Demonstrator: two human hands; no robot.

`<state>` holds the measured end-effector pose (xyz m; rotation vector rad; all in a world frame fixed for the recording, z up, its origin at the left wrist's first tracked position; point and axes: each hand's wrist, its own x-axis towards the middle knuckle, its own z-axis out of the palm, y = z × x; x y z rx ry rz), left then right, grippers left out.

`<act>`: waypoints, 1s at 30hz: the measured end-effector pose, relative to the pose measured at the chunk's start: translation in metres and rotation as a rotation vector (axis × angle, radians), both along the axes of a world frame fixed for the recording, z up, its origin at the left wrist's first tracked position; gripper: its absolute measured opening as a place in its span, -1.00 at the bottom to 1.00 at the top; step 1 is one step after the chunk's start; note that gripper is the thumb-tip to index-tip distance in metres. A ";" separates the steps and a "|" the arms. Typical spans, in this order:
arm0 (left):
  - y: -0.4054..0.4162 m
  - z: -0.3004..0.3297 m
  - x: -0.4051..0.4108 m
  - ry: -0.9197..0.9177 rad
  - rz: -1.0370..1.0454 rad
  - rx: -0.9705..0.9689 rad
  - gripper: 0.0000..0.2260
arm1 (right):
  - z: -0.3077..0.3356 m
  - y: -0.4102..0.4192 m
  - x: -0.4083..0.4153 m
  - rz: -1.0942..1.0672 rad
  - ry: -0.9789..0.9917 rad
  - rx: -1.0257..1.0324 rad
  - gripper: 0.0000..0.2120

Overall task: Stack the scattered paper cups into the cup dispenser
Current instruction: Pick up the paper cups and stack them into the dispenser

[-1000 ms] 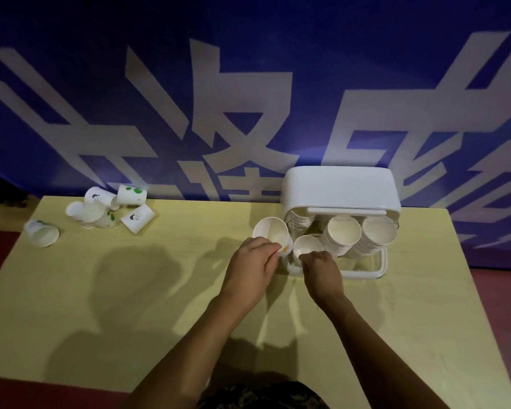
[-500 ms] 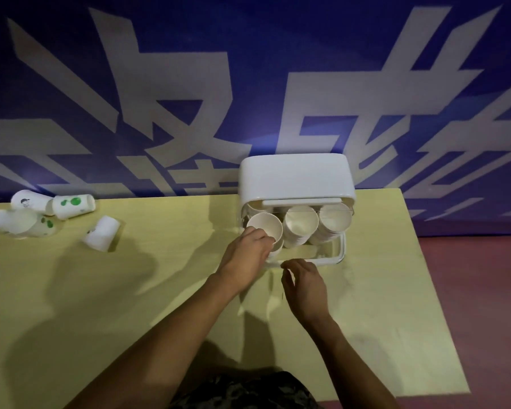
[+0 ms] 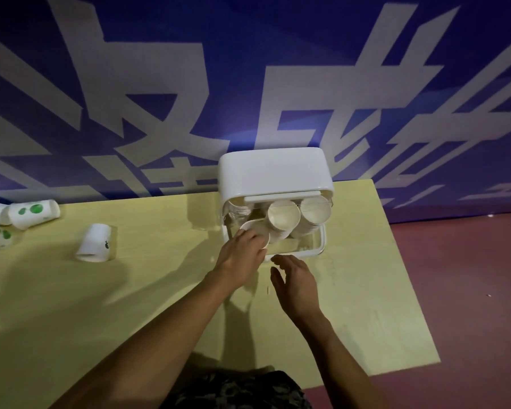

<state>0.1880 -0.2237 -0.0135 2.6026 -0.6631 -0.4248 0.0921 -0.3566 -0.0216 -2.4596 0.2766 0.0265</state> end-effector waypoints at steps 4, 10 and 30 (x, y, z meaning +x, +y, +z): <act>0.029 0.013 -0.011 0.087 0.384 -0.377 -0.67 | 0.000 0.018 0.000 -0.045 0.051 0.141 -0.67; 0.139 0.017 -0.035 0.495 1.105 -0.937 -0.65 | -0.002 0.083 0.018 -0.164 0.195 0.544 -0.68; 0.458 0.005 -0.029 0.385 1.531 -1.131 -0.59 | -0.042 0.321 0.131 -0.157 0.245 0.146 -0.39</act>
